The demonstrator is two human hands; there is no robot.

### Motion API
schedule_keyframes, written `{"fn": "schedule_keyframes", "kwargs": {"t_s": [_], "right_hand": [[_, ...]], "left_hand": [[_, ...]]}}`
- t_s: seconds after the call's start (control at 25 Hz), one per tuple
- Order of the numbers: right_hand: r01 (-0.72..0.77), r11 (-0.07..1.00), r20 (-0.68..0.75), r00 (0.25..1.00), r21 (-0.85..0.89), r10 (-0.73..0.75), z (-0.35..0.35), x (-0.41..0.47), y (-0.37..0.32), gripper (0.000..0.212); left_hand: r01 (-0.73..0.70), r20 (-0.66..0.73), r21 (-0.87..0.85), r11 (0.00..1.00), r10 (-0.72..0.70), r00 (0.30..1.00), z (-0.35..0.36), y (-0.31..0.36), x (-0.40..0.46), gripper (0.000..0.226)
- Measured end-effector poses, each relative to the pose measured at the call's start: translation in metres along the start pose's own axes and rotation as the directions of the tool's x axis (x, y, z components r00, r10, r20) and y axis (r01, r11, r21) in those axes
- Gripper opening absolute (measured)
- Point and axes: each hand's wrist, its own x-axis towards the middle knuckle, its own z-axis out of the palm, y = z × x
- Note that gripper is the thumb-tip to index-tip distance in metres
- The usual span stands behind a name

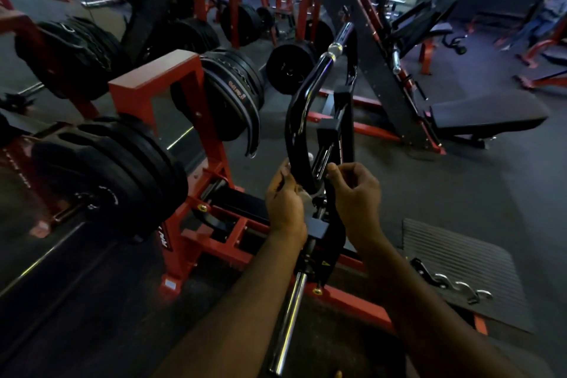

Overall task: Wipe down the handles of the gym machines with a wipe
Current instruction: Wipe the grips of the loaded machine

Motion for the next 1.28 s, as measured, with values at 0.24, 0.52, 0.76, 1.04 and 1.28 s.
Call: {"fn": "schedule_keyframes", "kwargs": {"t_s": [0.24, 0.52, 0.76, 1.04, 1.28], "right_hand": [[0.161, 0.979, 0.373, 0.922, -0.128, -0.103, 0.017, 0.015, 0.029, 0.025], [0.263, 0.955, 0.420, 0.889, -0.139, -0.184, 0.022, 0.024, 0.053, 0.044], [0.235, 0.968, 0.442, 0.880, -0.086, -0.175, 0.020, 0.025, 0.051, 0.038], [0.210, 0.975, 0.473, 0.867, -0.067, -0.154, 0.012, 0.021, 0.041, 0.038], [0.266, 0.951, 0.316, 0.899, 0.160, -0.304, 0.002, 0.050, -0.021, 0.024]], "left_hand": [[-0.189, -0.142, 0.162, 0.968, 0.213, 0.967, 0.026, 0.044, 0.025, 0.032], [-0.119, -0.133, 0.052, 0.992, 0.125, 0.983, 0.027, 0.025, 0.012, 0.027], [-0.070, -0.235, 0.384, 0.921, 0.171, 0.957, 0.046, 0.081, 0.042, 0.034], [-0.145, -0.178, 0.467, 0.872, 0.254, 0.951, 0.050, 0.061, 0.028, 0.048], [-0.075, 0.002, 0.835, 0.544, 0.133, 0.991, 0.097, 0.123, 0.083, 0.099]]}}
